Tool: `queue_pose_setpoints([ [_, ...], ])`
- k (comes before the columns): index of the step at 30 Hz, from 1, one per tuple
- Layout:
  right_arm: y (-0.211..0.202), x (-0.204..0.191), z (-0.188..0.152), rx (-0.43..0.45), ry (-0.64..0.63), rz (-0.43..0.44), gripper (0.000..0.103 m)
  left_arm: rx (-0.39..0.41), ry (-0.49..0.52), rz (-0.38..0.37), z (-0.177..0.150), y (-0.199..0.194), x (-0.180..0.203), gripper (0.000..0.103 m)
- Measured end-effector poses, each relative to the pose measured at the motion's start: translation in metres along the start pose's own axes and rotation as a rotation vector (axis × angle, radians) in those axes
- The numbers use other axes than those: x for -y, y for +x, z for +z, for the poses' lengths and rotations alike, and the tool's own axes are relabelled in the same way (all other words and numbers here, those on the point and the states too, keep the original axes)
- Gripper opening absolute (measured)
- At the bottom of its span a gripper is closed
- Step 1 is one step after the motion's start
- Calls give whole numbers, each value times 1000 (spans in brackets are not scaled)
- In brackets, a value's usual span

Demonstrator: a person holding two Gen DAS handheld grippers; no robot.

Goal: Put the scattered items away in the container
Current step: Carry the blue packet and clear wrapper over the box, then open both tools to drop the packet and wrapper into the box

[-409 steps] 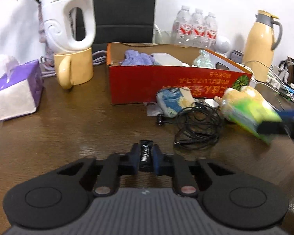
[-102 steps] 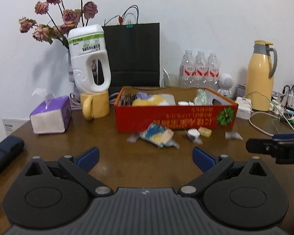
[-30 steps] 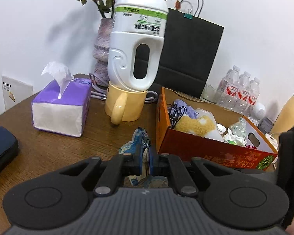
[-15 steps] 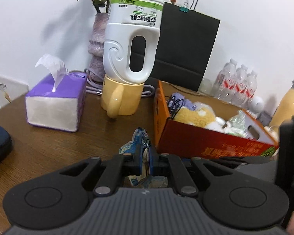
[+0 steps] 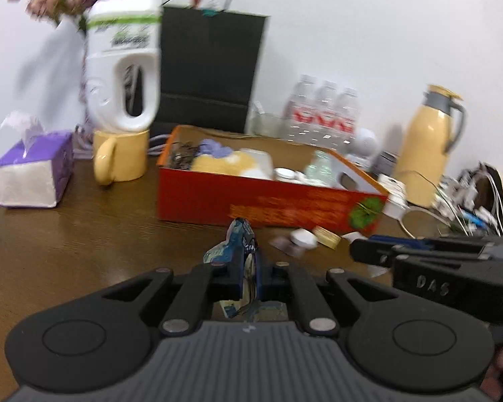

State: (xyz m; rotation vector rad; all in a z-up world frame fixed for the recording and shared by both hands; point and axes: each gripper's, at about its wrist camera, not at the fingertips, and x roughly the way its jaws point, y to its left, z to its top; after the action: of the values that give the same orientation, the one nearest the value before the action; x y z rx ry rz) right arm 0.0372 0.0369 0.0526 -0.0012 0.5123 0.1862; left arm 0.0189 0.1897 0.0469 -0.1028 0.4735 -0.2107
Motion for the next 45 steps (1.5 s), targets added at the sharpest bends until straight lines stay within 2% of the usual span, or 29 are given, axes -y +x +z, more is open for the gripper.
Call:
queue_pose_setpoints([
  [4,-39,5,-27,41,9,-20,16,17,46,1,-18,-25,26,7],
  [8,-74,0,-46,73,30,10,16,16,81,-1,-29,-48,39,7],
  [12,-97,-10,-54,109,-14,43,16,18,83,17,-36,-70,44,7],
  [18,-99,-9,-52,119,9,72,16,23,100,44,-33,-71,46,7],
  [25,-80,7,-41,112,39,62,16,41,101,11,-10,-51,44,7],
  [30,-49,27,-2,131,46,74,16,79,78,-48,38,-14,39,7],
  [33,-27,46,30,159,83,90,16,97,70,-51,68,15,36,7],
  [37,13,68,75,174,116,88,16,72,35,-64,109,66,27,7],
  [40,51,80,108,133,115,121,16,-11,26,-82,138,114,22,7],
  [42,84,91,131,64,129,156,16,-70,-4,-82,155,148,15,7],
  [44,121,106,149,-38,175,182,16,-187,-62,-128,170,188,3,7],
  [45,139,111,157,-87,192,180,16,-254,-131,-156,174,207,-5,7],
])
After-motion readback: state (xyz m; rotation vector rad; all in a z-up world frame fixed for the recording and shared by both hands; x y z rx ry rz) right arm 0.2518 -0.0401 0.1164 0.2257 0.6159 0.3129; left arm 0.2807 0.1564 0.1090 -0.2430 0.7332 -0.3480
